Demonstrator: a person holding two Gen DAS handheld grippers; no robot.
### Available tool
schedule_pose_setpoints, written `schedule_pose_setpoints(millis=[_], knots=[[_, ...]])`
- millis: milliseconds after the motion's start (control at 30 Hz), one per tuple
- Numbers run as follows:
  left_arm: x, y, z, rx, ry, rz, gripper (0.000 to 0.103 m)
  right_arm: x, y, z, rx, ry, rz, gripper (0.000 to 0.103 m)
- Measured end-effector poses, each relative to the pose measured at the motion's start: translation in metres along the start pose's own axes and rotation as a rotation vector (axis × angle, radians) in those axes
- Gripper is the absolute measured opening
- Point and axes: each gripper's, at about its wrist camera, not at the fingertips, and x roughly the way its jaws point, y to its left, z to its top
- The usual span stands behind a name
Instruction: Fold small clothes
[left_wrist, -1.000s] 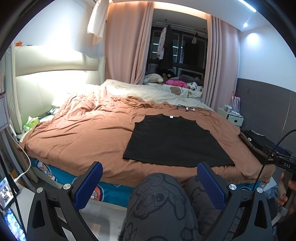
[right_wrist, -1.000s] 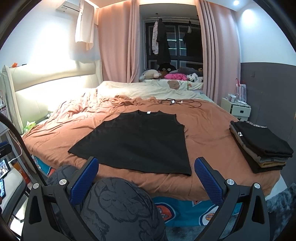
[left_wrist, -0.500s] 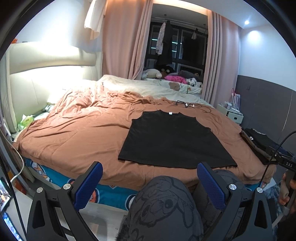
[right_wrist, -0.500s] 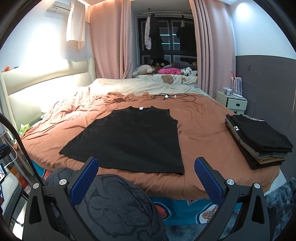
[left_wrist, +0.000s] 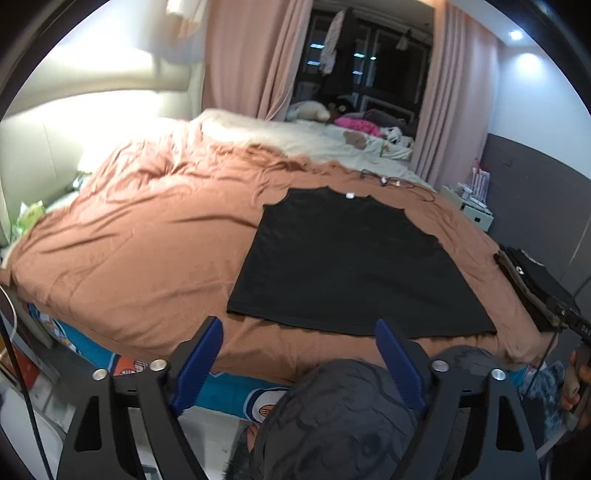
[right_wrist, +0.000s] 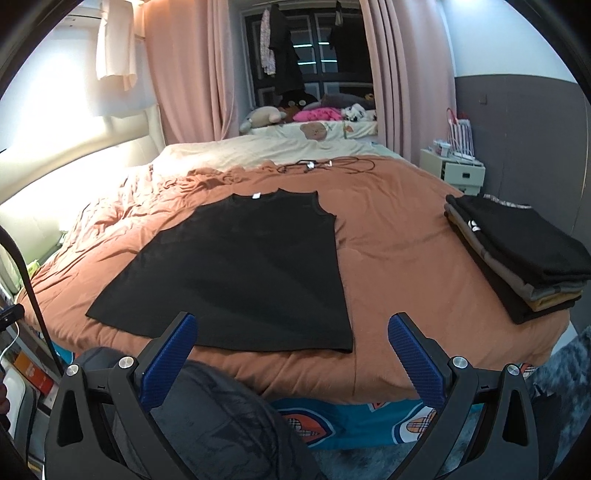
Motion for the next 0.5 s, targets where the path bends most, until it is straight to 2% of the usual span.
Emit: schedule_pose_setpoints(millis=[200, 500], knots=[[0.039, 0.025, 0.012, -0.057, 0.069, 0.011, 0.07, 0.02, -0.008, 0.011, 0.025, 0.023, 0.001, 0.102], [0.095, 0.056, 0.016, -0.138, 0.18, 0.02, 0.05, 0.052, -0.026, 0.022, 0.094, 0.109, 0.029, 0.078]])
